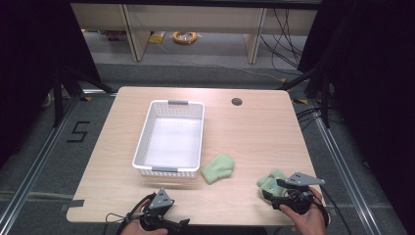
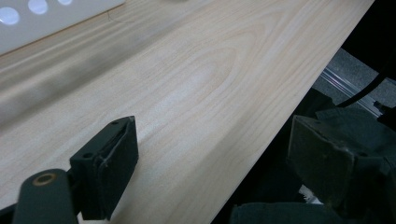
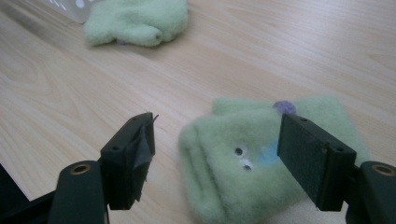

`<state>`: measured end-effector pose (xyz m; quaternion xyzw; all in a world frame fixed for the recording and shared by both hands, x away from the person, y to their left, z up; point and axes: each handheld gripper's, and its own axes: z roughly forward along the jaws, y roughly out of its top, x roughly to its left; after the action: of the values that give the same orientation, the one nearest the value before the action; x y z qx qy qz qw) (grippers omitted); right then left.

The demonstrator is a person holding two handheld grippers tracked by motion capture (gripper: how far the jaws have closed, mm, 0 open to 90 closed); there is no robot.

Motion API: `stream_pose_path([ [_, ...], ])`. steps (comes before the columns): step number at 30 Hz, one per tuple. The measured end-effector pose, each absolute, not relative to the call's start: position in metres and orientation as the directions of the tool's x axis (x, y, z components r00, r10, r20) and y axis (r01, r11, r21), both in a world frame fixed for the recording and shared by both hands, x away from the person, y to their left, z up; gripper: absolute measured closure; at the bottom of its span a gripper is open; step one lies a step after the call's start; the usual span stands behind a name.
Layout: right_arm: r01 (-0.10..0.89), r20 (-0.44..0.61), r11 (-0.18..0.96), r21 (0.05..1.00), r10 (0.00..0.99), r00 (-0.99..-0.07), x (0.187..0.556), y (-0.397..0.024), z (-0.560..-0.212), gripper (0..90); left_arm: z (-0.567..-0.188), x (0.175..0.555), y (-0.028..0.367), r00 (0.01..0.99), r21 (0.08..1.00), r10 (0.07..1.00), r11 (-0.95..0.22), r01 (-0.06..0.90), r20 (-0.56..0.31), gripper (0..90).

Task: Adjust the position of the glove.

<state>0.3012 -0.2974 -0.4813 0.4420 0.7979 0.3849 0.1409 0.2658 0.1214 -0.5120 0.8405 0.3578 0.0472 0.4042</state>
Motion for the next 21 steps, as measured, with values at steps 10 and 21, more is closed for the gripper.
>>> stream_pose_path([
  [10, 0.562, 0.087, 0.338, 0.755, 0.798, -0.596, 0.303, -0.297, -0.480, 31.6, -0.511, 0.267, 0.122, 0.742, 0.716, 0.642, -0.425, 0.554, -0.193, 15.8],
  [21, 0.537, 0.065, 0.361, 0.763, 0.783, -0.618, 0.310, -0.291, -0.466, 39.7, -0.504, 0.266, 0.103, 0.733, 0.760, 0.638, -0.348, 0.549, -0.237, 21.9],
])
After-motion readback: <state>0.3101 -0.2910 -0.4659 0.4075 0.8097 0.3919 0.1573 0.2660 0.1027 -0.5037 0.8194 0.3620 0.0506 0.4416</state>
